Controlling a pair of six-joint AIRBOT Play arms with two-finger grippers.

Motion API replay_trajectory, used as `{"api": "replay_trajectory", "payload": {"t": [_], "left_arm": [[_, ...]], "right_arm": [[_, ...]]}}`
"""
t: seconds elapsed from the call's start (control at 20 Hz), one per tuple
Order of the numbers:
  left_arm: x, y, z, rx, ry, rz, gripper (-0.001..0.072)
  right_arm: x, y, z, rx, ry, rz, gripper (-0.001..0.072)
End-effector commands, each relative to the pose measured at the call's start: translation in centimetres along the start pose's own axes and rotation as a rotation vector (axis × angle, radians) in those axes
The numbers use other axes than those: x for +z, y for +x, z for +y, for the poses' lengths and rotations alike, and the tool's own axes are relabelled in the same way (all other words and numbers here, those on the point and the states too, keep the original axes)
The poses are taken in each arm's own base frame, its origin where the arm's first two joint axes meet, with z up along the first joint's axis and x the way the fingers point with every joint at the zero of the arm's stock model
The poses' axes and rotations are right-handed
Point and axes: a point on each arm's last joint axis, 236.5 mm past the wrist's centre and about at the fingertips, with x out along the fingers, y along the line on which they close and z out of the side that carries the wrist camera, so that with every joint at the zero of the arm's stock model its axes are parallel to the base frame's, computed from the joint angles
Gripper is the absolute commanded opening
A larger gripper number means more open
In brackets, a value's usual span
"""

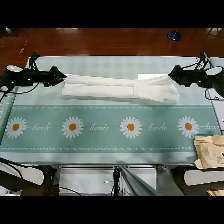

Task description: Fold the shirts.

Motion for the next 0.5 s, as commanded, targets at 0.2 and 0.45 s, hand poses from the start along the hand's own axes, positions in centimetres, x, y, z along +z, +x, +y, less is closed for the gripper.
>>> {"api": "replay_trajectory", "payload": {"t": [0.2, 0.45], "left_arm": [[5.5, -10.1, 1.0, -0.007, -0.028, -0.043, 0.0346], [3.8, -11.0, 0.8, 0.08, 0.005, 0.041, 0.0345]], "right_arm": [[3.3, -11.6, -5.3, -0.28, -0.197, 0.094, 0.0535], [-3.0, -11.5, -11.8, -0.314, -0.14, 0.423, 0.0623]]}}
